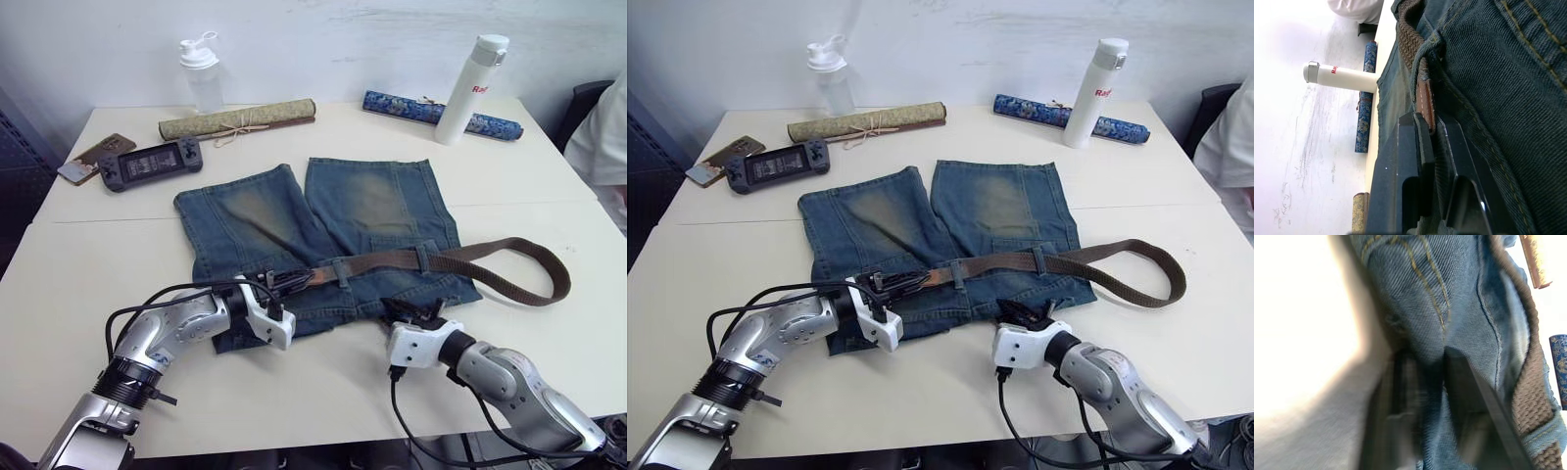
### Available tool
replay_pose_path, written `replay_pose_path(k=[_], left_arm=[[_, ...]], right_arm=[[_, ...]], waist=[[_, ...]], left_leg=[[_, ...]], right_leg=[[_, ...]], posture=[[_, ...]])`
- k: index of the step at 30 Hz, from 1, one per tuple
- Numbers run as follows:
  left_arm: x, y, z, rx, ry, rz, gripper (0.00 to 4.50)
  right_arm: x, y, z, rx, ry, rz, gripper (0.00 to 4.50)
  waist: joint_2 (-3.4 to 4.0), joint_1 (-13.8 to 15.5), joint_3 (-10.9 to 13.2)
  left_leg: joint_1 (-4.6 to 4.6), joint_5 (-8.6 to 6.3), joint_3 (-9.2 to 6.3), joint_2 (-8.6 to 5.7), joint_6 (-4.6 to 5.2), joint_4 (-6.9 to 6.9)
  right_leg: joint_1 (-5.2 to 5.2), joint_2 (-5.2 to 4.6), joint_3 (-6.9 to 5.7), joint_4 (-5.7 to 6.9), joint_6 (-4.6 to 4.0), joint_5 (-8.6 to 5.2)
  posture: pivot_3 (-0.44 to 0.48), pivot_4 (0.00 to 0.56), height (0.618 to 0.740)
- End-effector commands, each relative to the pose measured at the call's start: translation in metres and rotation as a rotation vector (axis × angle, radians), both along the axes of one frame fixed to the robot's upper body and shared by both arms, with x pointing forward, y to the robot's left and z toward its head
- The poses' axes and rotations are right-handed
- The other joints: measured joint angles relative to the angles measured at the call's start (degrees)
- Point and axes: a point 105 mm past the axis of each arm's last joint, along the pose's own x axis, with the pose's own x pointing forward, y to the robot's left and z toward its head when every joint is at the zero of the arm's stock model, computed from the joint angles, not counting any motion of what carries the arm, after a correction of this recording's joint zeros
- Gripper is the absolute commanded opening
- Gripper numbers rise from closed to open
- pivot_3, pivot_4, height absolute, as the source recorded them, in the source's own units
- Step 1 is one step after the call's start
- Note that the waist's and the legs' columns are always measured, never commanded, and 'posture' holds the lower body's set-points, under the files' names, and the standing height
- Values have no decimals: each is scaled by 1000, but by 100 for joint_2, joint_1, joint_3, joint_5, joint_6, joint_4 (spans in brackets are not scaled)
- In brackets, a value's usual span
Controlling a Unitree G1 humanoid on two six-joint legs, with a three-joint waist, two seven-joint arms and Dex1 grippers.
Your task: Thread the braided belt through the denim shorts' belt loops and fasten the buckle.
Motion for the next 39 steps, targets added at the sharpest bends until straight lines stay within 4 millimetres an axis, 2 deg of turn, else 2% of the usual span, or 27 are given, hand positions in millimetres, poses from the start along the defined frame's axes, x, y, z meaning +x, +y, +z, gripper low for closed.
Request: replay_pose_path(k=[1,3,5,9,11,15,21,25,29,30,31,33,37,38,39], left_arm=[[-3,-5,12,-24,-33,-21,0],[-4,-6,14,-19,-43,-26,0],[-8,-5,17,-4,-61,-35,0],[-13,-1,20,25,-89,-32,0],[-14,2,21,22,-91,-21,0],[-13,7,21,21,-88,7,0],[-11,4,23,12,-91,11,0],[-11,2,22,8,-90,6,0],[-10,1,23,3,-91,4,0],[-11,1,23,3,-92,3,0],[-11,0,22,2,-92,2,0],[-11,0,22,2,-92,0,0],[-12,-1,22,-5,-88,-4,0],[-12,-1,22,-4,-88,-3,0],[-13,-1,22,-3,-88,-4,0]], right_arm=[[11,-27,-9,-58,16,-116,115],[16,-38,-8,-73,8,-158,115],[24,-59,-6,-101,5,-231,115],[40,-117,7,-166,-17,-396,115],[42,-133,12,-186,-27,-433,115],[45,-151,17,-215,-38,-457,115],[46,-134,16,-150,-26,-385,115],[44,-116,18,-88,-30,-335,115],[39,-113,24,38,12,-368,115],[36,-114,28,79,27,-375,924],[34,-115,33,104,37,-378,1168],[25,-119,38,155,106,-385,2076],[3,-131,56,254,261,-387,4225],[-5,-127,65,343,340,-371,4443],[-11,-121,71,408,410,-343,4443]], waist=[[0,0,0],[0,0,0],[0,18,0],[6,141,3],[11,188,6],[11,214,7],[16,155,8],[17,137,9],[21,132,11],[22,134,12],[25,138,14],[27,147,15],[34,160,18],[37,158,20],[38,152,21]], left_leg=[[0,0,0,0,0,2],[0,0,0,0,1,5],[-1,-1,0,-1,2,7],[-5,-5,-2,-13,14,21],[-7,-5,-4,-20,23,28],[-16,-6,-12,-26,28,30],[-15,-4,-12,-21,26,29],[-15,-4,-12,-19,26,29],[-15,-4,-11,-15,25,29],[-15,-4,-12,-15,24,29],[-15,-4,-12,-14,25,28],[-16,-4,-11,-15,25,29],[-16,-6,-13,-16,28,29],[-17,-8,-14,-18,31,29],[-17,-9,-14,-18,33,29]], right_leg=[[0,0,0,0,0,0],[0,0,0,1,0,0],[1,-2,0,0,0,0],[3,-18,-3,2,0,0],[7,-27,-9,3,0,0],[7,-36,-21,0,1,0],[6,-31,-30,4,1,0],[7,-28,-33,5,1,0],[6,-24,-33,6,1,0],[6,-23,-32,6,1,0],[6,-22,-33,6,1,0],[6,-23,-32,6,1,0],[7,-25,-32,4,1,0],[7,-26,-32,2,1,0],[7,-28,-31,2,1,0]], posture=[[0,150,717],[0,150,717],[0,150,717],[0,150,717],[0,150,717],[0,150,717],[0,150,717],[0,150,717],[0,150,717],[0,150,717],[0,150,717],[0,150,717],[0,150,717],[0,150,717],[0,150,717]])
